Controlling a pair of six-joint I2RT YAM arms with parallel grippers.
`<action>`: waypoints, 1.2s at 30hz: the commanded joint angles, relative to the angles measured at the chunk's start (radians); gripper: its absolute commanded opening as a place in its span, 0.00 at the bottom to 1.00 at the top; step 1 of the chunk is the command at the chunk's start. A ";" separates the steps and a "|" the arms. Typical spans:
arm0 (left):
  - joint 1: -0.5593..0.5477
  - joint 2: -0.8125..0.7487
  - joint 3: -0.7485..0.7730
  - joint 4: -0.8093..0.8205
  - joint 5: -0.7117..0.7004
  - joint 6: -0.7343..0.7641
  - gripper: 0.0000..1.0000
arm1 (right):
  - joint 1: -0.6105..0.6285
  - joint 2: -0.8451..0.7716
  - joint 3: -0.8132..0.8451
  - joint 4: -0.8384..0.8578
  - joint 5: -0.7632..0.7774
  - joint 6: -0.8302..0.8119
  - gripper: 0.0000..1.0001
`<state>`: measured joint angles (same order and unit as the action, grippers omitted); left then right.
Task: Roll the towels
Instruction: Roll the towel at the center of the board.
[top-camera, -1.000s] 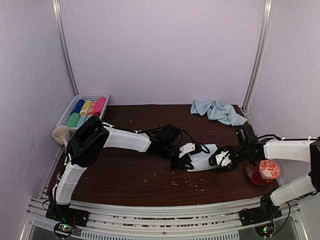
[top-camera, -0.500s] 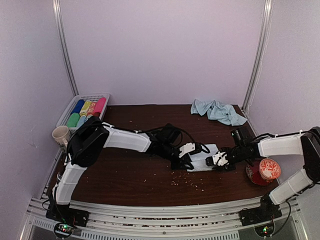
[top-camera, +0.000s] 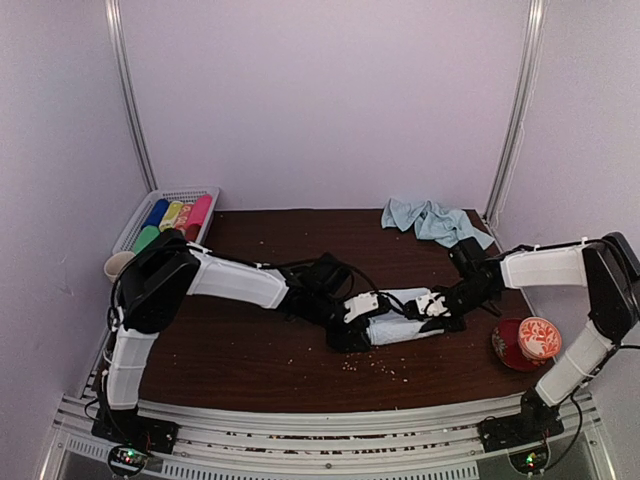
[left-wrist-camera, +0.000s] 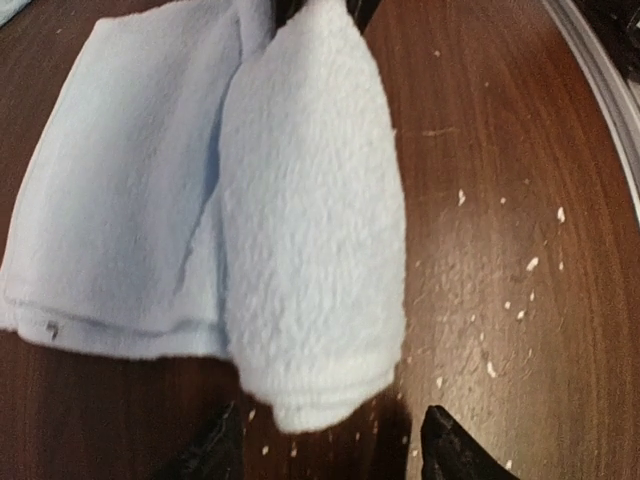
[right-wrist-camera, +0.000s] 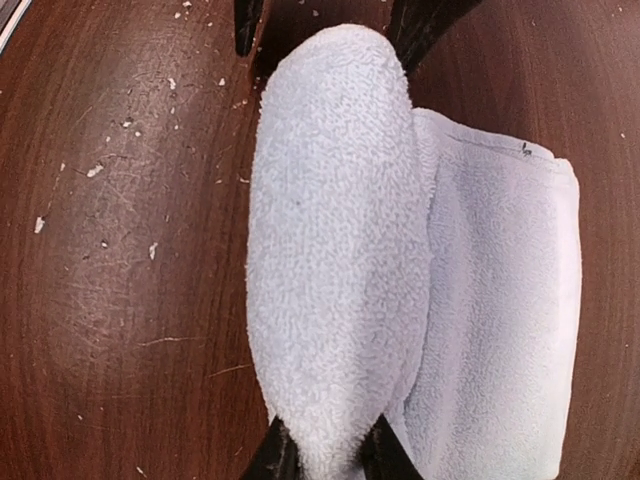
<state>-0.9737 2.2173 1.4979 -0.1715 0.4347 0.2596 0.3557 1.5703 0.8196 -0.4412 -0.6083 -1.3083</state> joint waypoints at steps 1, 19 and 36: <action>-0.005 -0.118 -0.078 0.028 -0.153 0.018 0.63 | 0.001 0.064 0.062 -0.180 -0.019 0.022 0.17; -0.169 -0.101 -0.139 0.337 -0.479 0.238 0.81 | -0.028 0.353 0.375 -0.556 -0.109 0.114 0.16; -0.175 0.010 -0.086 0.342 -0.475 0.319 0.48 | -0.075 0.402 0.419 -0.615 -0.131 0.119 0.20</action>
<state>-1.1500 2.1956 1.3830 0.1577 -0.0647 0.5526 0.2890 1.9369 1.2343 -1.0080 -0.7753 -1.2007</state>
